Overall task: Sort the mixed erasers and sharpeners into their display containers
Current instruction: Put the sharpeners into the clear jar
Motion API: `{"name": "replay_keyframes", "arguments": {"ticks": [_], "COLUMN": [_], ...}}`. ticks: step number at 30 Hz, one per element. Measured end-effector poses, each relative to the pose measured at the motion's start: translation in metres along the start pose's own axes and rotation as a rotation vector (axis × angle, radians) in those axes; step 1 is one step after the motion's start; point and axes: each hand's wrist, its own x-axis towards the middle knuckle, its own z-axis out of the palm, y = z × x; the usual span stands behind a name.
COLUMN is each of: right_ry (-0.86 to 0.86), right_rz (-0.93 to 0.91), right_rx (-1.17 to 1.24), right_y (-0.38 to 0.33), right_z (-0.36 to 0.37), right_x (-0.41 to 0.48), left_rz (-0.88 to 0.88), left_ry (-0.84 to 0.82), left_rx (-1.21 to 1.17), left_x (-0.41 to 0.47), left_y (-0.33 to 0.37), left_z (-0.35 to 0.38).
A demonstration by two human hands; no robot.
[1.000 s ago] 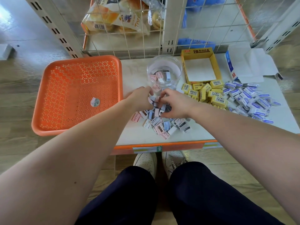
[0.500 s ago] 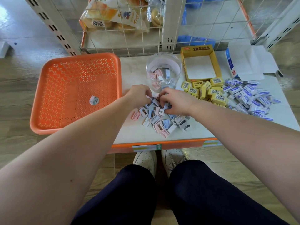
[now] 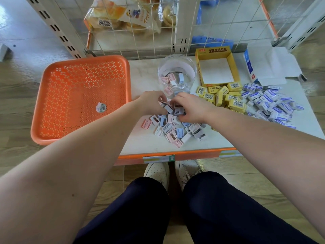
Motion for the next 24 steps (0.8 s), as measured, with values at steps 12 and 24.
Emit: {"name": "replay_keyframes", "arguments": {"ticks": [12, 24], "right_ry": [0.013, 0.03], "right_rz": [0.038, 0.044], "right_rx": [0.032, 0.049], "right_y": [0.0008, 0.0048], "right_z": [0.0009, 0.0036], "right_x": [-0.0004, 0.0026], "left_rz": [0.044, 0.055], "left_ry": [0.057, 0.122], "left_rx": [0.095, 0.044], "left_x": [0.004, 0.006], "left_y": [-0.0059, -0.0065], "left_z": [0.0056, 0.0031]}}
